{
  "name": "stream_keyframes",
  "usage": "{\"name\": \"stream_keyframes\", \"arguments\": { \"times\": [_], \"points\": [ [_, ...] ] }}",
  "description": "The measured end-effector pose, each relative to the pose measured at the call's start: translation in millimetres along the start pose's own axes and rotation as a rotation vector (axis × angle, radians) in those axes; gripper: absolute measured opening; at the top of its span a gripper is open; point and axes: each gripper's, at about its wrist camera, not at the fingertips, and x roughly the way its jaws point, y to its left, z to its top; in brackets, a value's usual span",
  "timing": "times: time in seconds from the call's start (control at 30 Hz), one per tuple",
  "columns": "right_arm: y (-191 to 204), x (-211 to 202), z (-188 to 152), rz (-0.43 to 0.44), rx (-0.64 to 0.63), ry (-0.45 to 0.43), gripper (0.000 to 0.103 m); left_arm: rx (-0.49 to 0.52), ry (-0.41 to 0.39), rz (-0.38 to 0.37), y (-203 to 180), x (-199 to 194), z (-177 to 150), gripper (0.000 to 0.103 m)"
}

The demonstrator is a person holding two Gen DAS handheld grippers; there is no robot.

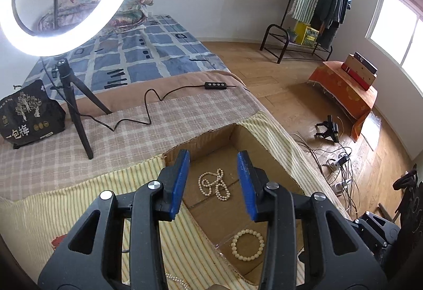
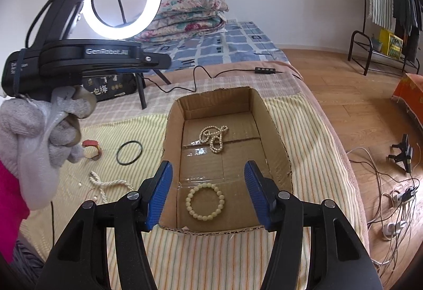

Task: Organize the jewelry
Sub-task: 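Lower both held items into the cardboard box and open both tools, then move both open tools back toward the remaining jewelry on the bed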

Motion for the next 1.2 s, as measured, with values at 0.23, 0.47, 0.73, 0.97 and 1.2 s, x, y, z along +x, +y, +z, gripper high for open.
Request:
{"name": "stream_keyframes", "arguments": {
  "times": [0.23,0.47,0.73,0.97,1.2],
  "points": [
    [17,-7,2,-0.017,-0.045,-0.027,0.058,0.0,-0.062,0.061,22,-50,-5,0.038],
    [36,-15,-2,-0.032,-0.085,-0.042,0.068,-0.034,-0.094,0.109,58,-101,-25,0.038],
    [59,-31,-11,0.014,-0.096,-0.117,0.069,-0.055,-0.151,0.143,98,-162,-71,0.038],
    [92,-30,-21,0.045,-0.185,-0.113,0.08,-0.091,-0.119,0.157,127,-188,-121,0.038],
    [124,-8,-39,0.075,-0.298,-0.022,0.079,-0.158,-0.029,0.09,149,-181,-176,0.038]
  ]
}}
